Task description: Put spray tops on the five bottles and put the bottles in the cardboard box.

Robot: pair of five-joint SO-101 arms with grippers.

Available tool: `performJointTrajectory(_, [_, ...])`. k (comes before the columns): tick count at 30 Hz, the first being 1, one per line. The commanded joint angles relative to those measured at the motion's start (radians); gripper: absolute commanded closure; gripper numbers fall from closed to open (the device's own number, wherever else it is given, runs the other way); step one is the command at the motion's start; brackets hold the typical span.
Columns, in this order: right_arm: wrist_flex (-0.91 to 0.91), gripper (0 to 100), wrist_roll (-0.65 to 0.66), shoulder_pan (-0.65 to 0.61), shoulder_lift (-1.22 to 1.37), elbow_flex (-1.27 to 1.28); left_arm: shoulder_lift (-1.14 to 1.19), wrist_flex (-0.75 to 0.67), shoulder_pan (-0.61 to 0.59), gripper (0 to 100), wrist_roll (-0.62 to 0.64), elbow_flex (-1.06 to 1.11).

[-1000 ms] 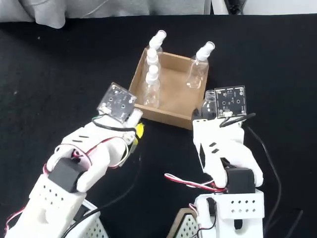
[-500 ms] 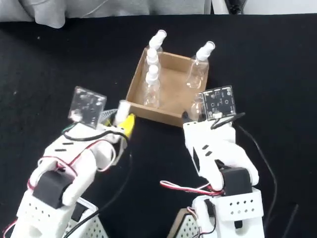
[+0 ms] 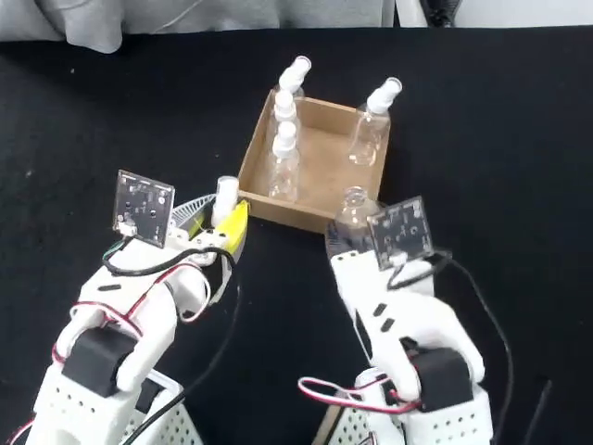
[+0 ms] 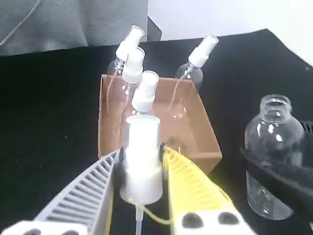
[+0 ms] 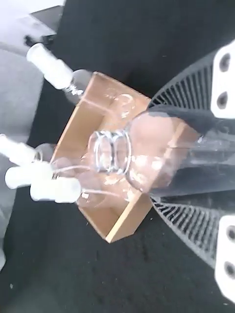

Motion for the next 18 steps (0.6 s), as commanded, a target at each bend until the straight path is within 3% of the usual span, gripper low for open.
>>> performJointTrajectory(1, [-0.002, 86.4, 0.018, -0.034, -0.061, 0.005, -0.012, -0.084, -0.012, 97, 0.009, 0.002])
performJointTrajectory(12, [-0.078, 86.4, 0.02, -0.032, -0.09, 0.067, -0.012, -0.114, -0.012, 97, 0.115, 0.005])
performJointTrajectory(18, [-0.087, 86.4, 0.018, -0.032, -0.09, 0.074, -0.014, -0.135, -0.113, 97, 0.161, 0.005])
